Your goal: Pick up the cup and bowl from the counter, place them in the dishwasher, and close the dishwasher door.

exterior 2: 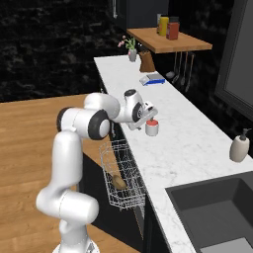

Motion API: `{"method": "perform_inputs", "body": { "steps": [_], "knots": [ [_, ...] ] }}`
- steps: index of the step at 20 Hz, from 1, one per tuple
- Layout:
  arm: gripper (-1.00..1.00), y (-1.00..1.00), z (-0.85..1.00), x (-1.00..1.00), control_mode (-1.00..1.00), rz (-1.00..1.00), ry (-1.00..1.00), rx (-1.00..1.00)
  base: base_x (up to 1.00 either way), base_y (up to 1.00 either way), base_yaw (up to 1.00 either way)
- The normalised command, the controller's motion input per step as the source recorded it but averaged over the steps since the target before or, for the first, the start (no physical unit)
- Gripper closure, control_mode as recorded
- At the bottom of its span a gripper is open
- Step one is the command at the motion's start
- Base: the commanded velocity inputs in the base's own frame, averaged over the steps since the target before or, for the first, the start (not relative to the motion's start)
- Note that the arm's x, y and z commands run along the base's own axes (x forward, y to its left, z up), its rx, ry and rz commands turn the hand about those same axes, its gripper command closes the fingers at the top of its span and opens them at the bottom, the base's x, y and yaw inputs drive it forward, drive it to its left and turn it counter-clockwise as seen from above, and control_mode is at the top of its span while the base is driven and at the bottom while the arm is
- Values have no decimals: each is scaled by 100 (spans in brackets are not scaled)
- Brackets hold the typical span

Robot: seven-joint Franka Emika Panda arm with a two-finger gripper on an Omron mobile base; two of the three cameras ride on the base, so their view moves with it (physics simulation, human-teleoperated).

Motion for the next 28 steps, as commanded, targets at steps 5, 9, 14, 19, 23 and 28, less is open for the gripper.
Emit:
{"method": "perform_inputs", "body": {
  "steps": [5,9,14,19,23,28],
  "knots": [
    [-100,-3,-13,26,-100,0,-2,0,0,0,0],
    [-100,0,-18,10,-100,0,-2,0,0,0,0],
    [-100,0,-19,10,-100,0,-2,0,0,0,0],
    [100,-3,-12,2,-100,0,-3,0,0,0,0],
    [100,-7,-15,10,-100,0,-1,0,0,0,0],
    [100,-4,-11,4,-100,0,-2,0,0,0,0]
  ]
}}
